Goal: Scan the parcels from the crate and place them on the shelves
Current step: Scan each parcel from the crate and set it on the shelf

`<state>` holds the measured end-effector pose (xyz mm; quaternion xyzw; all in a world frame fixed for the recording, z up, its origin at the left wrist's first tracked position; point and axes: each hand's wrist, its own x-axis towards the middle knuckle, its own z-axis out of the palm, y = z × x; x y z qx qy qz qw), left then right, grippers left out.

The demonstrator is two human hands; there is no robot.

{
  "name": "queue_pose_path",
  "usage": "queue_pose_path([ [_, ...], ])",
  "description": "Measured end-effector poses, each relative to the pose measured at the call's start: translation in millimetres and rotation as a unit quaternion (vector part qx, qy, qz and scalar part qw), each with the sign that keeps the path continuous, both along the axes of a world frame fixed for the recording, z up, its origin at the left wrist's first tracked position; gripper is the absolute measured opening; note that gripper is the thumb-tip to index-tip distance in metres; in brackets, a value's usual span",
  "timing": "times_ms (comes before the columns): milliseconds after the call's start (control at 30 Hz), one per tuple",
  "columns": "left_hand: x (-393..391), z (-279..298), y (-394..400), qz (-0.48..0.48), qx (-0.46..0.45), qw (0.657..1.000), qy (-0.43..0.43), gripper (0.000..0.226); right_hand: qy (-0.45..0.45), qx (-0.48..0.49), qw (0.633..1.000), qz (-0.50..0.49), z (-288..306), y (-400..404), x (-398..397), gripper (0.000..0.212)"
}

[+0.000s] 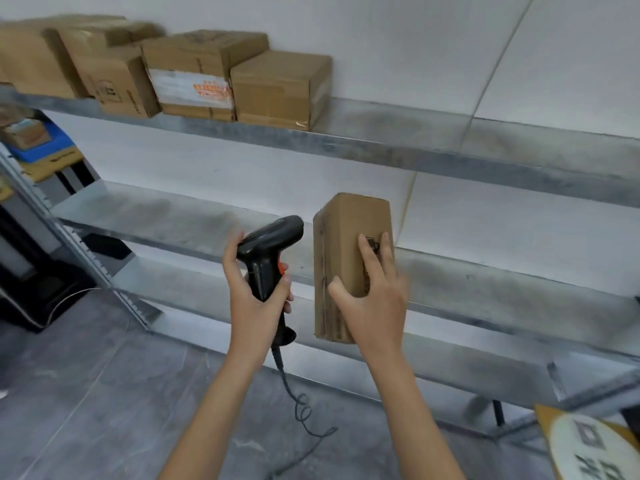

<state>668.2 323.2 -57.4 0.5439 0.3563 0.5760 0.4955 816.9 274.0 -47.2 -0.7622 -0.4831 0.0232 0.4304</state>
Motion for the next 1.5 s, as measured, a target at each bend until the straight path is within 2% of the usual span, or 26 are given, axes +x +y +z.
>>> queue_pose_path([
  [100,-6,-29,-15,0.005,-0.041,0.999,0.008,0.089,0.075,-0.004,0.997,0.014,-24,-12,-4,0.075],
  [267,-12,-54,-31,0.034,-0.086,0.996,0.001,0.088,0.144,-0.019,0.989,0.020,-49,-31,-8,0.075],
  [567,-8,-67,-36,0.014,-0.211,0.977,-0.038,0.088,0.189,-0.020,0.981,0.047,-58,-42,-11,0.073],
  [767,-3,-64,-35,0.008,-0.230,0.969,-0.087,0.086,0.252,-0.035,0.966,0.053,-52,-37,-9,0.068],
  [967,-5,-62,-38,0.008,-0.190,0.977,-0.095,0.083,0.197,-0.124,0.969,0.086,-49,-30,-3,0.083],
  [1100,-8,-56,-36,0.011,-0.168,0.981,-0.094,0.088,0.163,-0.132,0.975,0.079,-48,-30,-4,0.089],
  [1200,-6,-48,-38,-0.004,-0.147,0.984,-0.100,0.089,0.140,-0.145,0.977,0.068,-49,-31,-12,0.115],
  [1300,-3,-44,-38,-0.013,-0.112,0.992,-0.055,0.086,0.087,-0.177,0.980,0.026,-50,-31,-21,0.138],
  [1400,-2,-44,-39,-0.018,-0.095,0.995,-0.028,0.087,0.072,-0.159,0.985,-0.010,-54,-31,-26,0.139],
  [1500,-3,-45,-39,-0.029,-0.091,0.995,-0.028,0.088,0.057,-0.150,0.987,-0.030,-57,-30,-34,0.125],
])
